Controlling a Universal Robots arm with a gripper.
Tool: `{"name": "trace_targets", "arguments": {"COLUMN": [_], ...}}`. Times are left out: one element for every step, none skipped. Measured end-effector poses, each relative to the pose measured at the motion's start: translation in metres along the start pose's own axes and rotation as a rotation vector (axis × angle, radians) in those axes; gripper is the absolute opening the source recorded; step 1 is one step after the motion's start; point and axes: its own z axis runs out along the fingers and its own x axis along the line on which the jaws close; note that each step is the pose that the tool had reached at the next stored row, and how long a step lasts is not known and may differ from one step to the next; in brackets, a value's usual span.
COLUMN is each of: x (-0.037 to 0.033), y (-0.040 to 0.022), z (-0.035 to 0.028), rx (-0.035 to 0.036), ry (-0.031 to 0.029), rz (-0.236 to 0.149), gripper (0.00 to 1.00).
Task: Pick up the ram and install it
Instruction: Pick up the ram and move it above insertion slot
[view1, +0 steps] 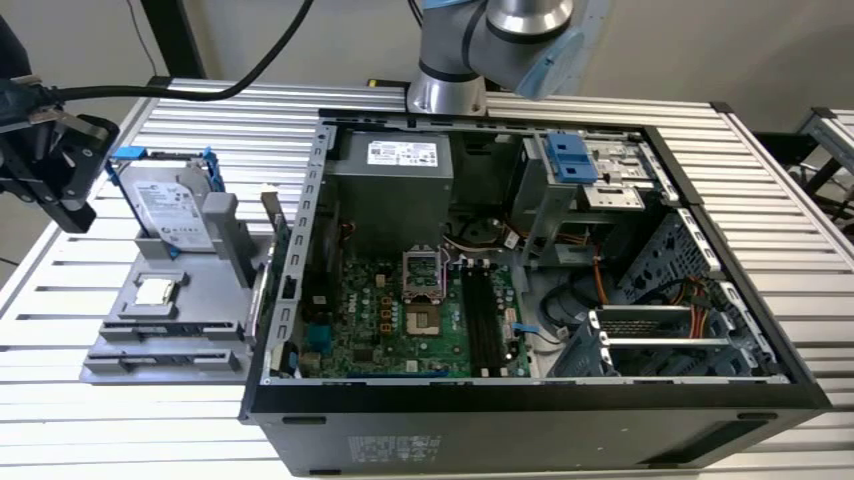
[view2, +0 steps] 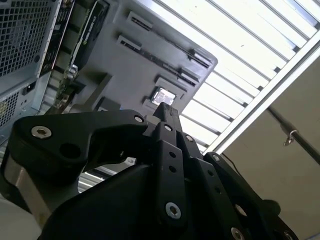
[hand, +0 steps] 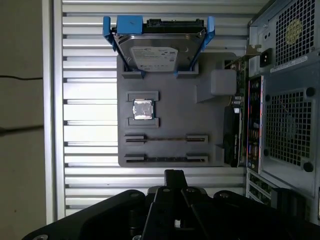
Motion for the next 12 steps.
{"name": "trace_targets", "arguments": {"x": [0.0000,0.0000,0.0000,0.0000,0.0000,-0.0001,-0.0001,0.0000,0.0000,0.0000,0.0000,0.0000], "y": [0.0000,0.0000,0.0000,0.0000,0.0000,-0.0001,-0.0001,0.0000,0.0000,0.0000,0.0000,0.0000], "z": [0.0000,0.0000,0.0000,0.0000,0.0000,0.0000,0.0000,0.0000,0.0000,0.0000,0.0000,0.0001], "rx": [-0.0002,-0.0004,-0.0004,-0.0003,-0.0002,0.0000,0.0002,0.0005,0.0008,0.0010,0.0013,0.0016], "ry": [0.0000,0.0001,0.0000,-0.0003,-0.0007,-0.0013,-0.0021,-0.0030,-0.0039,-0.0049,-0.0058,-0.0067], "rz": [0.000,0.000,0.002,0.006,0.013,0.023,0.038,0.053,0.069,0.085,0.102,0.118], "gripper": [0.00,0.00,0.00,0.00,0.00,0.00,0.00,0.00,0.00,0.00,0.00,0.00]}}
